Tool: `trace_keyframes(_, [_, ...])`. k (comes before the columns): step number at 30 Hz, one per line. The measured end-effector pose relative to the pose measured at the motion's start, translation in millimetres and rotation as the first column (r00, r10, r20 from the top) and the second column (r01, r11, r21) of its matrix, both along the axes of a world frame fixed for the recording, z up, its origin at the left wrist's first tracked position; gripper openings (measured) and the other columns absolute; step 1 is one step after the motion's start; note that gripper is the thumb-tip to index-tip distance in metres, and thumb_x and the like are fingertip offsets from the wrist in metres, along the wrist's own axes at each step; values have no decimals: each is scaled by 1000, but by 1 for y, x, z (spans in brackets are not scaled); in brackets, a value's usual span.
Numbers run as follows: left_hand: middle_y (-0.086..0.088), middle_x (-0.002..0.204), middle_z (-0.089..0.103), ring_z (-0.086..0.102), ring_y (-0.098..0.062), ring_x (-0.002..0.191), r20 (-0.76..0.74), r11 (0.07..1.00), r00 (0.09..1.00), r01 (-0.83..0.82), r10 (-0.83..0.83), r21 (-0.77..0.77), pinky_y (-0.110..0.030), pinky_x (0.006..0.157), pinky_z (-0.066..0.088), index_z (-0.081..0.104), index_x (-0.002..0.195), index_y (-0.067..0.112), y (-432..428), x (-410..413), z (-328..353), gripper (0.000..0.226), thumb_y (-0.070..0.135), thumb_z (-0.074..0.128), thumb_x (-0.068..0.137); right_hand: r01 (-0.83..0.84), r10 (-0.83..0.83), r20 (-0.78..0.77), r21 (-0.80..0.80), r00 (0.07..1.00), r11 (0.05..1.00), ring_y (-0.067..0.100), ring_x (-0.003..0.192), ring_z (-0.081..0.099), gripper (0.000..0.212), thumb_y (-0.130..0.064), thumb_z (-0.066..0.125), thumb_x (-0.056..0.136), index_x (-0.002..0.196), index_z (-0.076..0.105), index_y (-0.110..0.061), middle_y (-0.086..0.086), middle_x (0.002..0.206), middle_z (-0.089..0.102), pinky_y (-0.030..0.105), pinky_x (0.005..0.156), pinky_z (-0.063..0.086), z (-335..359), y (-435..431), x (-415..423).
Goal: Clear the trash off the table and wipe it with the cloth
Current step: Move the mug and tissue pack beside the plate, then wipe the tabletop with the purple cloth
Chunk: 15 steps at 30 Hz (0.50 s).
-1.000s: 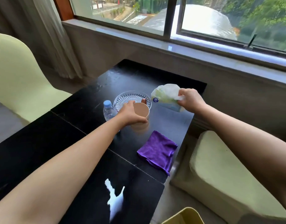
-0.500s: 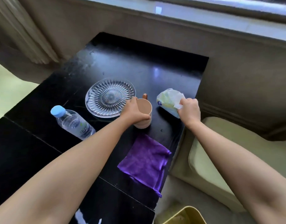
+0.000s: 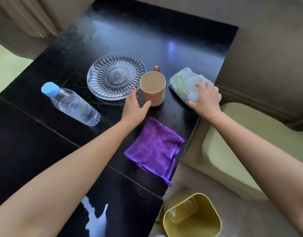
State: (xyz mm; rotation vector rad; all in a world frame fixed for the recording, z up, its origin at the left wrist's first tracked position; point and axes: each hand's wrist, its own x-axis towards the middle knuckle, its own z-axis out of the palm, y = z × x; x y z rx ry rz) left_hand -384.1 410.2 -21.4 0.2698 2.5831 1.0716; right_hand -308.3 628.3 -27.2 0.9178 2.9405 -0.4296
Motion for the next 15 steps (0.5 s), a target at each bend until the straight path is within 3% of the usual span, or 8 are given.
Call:
trace_keyframes(3, [-12,122,61,55,-27,117,139,982,990,35,-8,-188,-30,96,39,45,132,7,-24,29,-20,50,22,58,86,-127,142,-100,143,985,982,39,130,36,64,-29,68,77,134,45,-12,16,146,35,49,106,27,6,-18,18])
trace_keyframes(5, [-13,121,61,53,-30,117,196,955,978,118,-66,-272,-34,98,40,49,128,7,-33,43,-28,49,21,60,83,-230,269,-182,206,946,951,39,122,44,48,-24,67,77,121,56,-7,15,133,51,49,98,34,4,-38,30])
trace_keyframes(6, [-14,123,58,51,-31,118,212,945,974,144,-83,-293,-36,100,41,48,127,6,-35,48,-30,50,22,61,81,-301,331,-150,191,932,934,37,117,48,39,-24,66,79,113,60,-6,14,124,56,46,94,37,1,-50,35])
trace_keyframes(8, [-17,126,52,50,-33,117,240,928,966,175,-97,-330,-39,97,43,45,125,5,-38,56,-31,52,22,63,79,-401,401,12,1,916,916,34,113,50,31,-30,59,87,108,60,-8,13,114,59,43,89,42,-7,-75,42])
trace_keyframes(10, [-19,125,53,54,-35,114,274,902,956,206,-103,-379,-36,88,44,44,122,2,-41,63,-32,50,21,62,79,-358,384,142,-178,912,917,35,112,51,37,-38,58,89,111,57,-8,15,115,56,42,88,45,-17,-93,43])
trace_keyframes(12, [-19,120,58,56,-34,109,301,879,944,254,-134,-404,-32,77,41,48,113,1,-44,71,-27,39,21,59,80,-261,315,148,-299,938,918,35,113,53,44,-37,63,86,117,53,-8,16,120,55,40,89,46,-21,-106,38])
trace_keyframes(15, [-18,104,63,57,-34,103,324,887,925,312,-200,-342,-28,69,33,51,77,9,-54,83,-12,16,23,57,82,-194,295,165,-451,941,871,32,111,57,36,-26,66,85,114,58,-7,15,118,63,35,86,45,-22,-117,30])
